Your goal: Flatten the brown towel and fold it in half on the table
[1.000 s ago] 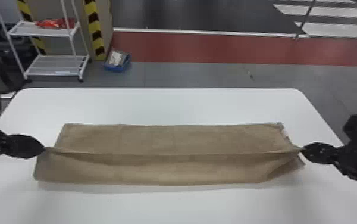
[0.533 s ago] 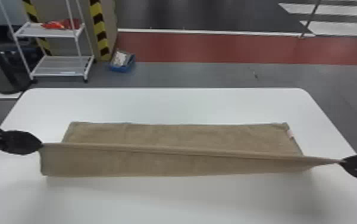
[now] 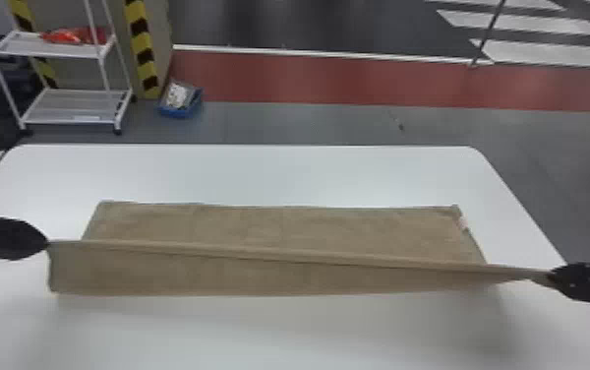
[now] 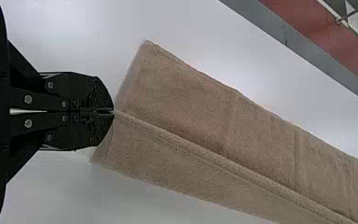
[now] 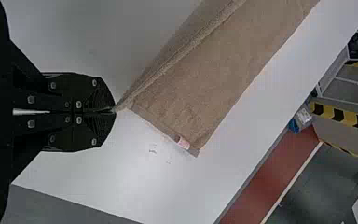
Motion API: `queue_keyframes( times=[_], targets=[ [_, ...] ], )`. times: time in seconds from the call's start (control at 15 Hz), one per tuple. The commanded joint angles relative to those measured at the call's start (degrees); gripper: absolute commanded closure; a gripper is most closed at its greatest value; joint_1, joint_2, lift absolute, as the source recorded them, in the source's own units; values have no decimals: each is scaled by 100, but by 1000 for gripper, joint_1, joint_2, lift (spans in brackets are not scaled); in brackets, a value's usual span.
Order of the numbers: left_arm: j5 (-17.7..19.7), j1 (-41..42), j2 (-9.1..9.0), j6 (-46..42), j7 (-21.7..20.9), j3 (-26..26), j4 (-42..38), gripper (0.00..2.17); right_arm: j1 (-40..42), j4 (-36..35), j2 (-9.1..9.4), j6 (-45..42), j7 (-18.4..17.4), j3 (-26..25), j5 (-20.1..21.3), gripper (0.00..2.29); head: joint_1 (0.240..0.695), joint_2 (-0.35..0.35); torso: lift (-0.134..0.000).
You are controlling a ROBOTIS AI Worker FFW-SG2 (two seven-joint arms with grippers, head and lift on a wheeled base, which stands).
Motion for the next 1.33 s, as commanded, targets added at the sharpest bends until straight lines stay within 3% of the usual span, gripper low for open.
queue_keyframes(
  times=[0.0,0.2,0.53,0.8,1.27],
  targets=[
    [-126,-186,-39,98,-30,-238,34,1197,-511,565,-88,149,49,332,151,1679,695,-123,-128],
    [-249,-608,-57,98,23,-580,553,1197,-1109,1233,-106,360,49,613,353,1679,695,-132,-128],
    [-381,-1206,-83,98,155,-1002,1282,1197,-1601,1707,-123,782,49,648,186,1676,695,-130,-128],
    [-557,-1443,-215,98,251,-1204,1660,1197,-1953,1962,-106,1045,49,674,-51,1666,695,-124,-128],
    [-671,-1988,-294,98,489,-1459,2302,1197,-2885,2912,-115,1133,49,1017,151,1659,695,-105,-128]
  ],
)
